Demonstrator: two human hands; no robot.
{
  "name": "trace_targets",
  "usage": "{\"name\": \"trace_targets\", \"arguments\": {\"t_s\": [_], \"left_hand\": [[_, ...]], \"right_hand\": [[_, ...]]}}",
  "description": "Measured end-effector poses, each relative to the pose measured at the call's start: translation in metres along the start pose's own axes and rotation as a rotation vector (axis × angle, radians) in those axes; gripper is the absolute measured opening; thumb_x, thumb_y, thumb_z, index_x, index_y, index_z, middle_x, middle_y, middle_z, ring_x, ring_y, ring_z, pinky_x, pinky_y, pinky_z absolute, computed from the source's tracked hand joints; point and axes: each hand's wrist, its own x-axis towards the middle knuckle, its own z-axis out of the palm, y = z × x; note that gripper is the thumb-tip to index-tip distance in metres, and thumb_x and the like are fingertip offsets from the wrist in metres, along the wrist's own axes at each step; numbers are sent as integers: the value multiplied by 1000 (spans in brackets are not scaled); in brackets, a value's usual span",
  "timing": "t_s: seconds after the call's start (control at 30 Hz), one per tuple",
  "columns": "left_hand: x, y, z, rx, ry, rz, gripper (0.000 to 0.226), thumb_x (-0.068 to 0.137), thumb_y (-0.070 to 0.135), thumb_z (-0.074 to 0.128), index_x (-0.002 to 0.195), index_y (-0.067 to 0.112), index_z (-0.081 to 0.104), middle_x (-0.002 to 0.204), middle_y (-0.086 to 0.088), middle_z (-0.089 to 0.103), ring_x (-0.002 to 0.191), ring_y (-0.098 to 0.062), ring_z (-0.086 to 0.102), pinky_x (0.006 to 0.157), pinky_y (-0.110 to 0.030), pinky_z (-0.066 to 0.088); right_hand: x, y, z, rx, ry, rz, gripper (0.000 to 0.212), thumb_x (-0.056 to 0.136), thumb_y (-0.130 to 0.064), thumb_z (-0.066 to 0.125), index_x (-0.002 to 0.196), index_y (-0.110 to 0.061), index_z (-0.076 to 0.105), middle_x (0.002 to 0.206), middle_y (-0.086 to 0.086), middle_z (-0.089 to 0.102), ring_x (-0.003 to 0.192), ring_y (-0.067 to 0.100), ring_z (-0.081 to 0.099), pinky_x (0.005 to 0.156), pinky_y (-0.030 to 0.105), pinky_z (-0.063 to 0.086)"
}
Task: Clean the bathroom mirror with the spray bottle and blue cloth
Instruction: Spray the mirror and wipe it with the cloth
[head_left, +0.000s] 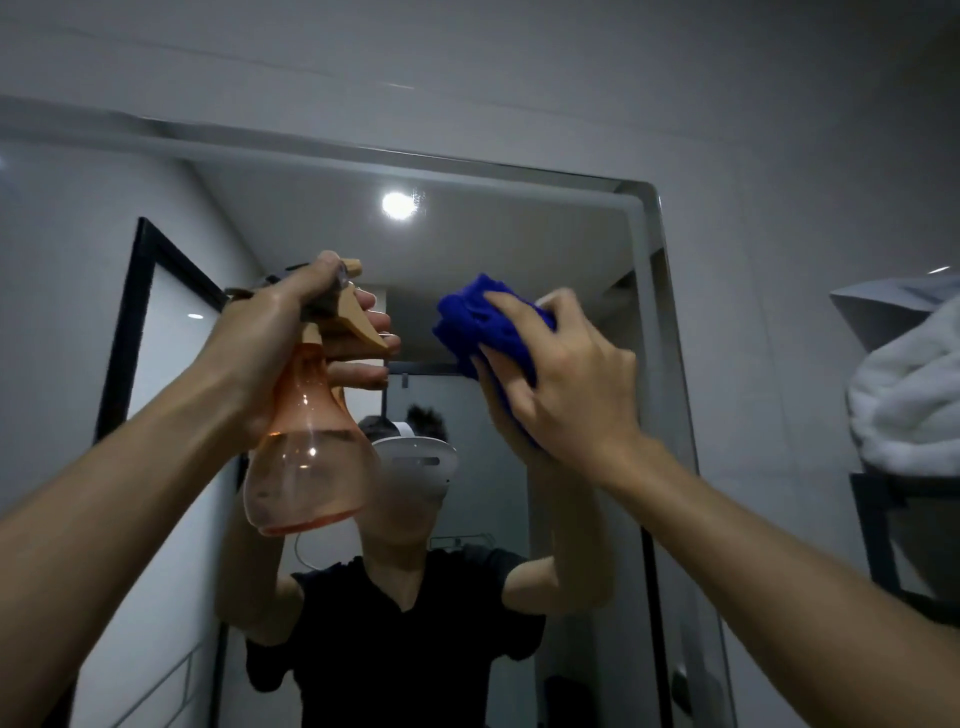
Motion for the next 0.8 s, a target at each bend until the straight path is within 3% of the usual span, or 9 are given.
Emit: {"name": "trace_targets", "arguments": {"t_s": [0.13, 0.27, 0.37, 0.5, 0.67, 0.73, 0.8], "left_hand": [[-1, -1, 0, -38, 12, -13, 45, 97, 46, 55, 114, 6, 66, 100, -14, 78, 92, -29, 77, 54, -26, 59], [-2, -7, -2, -116, 42, -4, 42, 98, 43, 55, 110, 5, 67, 98, -15, 79, 90, -28, 77, 61, -29, 63], [-1, -10, -3, -106, 68, 22, 41, 98, 41, 56, 109, 3, 67, 97, -17, 78, 90, -29, 77, 68, -34, 64], [-1, -12, -1, -71, 63, 28, 42, 99, 41, 54, 109, 2, 67, 97, -16, 78, 89, -29, 77, 66, -32, 64], [-1, -10, 1, -68, 68, 18, 43, 98, 41, 55, 111, 1, 67, 98, -17, 78, 89, -29, 77, 66, -32, 64], [0, -10, 0, -63, 71, 7, 44, 98, 41, 56, 112, 2, 66, 99, -17, 78, 91, -30, 77, 72, -36, 63], [1, -11, -1, -59, 54, -18, 45, 97, 42, 56, 114, 2, 66, 101, -18, 78, 93, -32, 76, 80, -43, 60]], "right_hand": [[-5, 56, -17, -42, -6, 258, 47, 96, -47, 45, 139, -30, 45, 107, 7, 50, 75, 26, 59, 62, 40, 53], [55, 98, -14, -106, 73, 434, 45, 99, -52, 40, 137, -27, 41, 112, 6, 47, 84, 26, 59, 70, 36, 45], [103, 105, -11, -126, 56, 568, 47, 99, -54, 37, 139, -30, 39, 123, 9, 48, 95, 32, 61, 83, 44, 48], [127, 69, -1, -115, 1, 418, 45, 95, -46, 44, 138, -36, 40, 121, 10, 47, 99, 36, 59, 83, 43, 45], [67, 9, 3, 15, -34, 37, 48, 94, -46, 49, 139, -29, 45, 109, 6, 50, 81, 17, 52, 66, 35, 51], [26, 6, -1, 12, -22, -63, 48, 94, -46, 51, 137, -24, 51, 105, 5, 52, 76, 8, 42, 54, 20, 37], [-5, 19, -8, 3, -20, -56, 49, 94, -48, 50, 136, -23, 54, 103, 2, 54, 73, 5, 39, 53, 14, 27]]}}
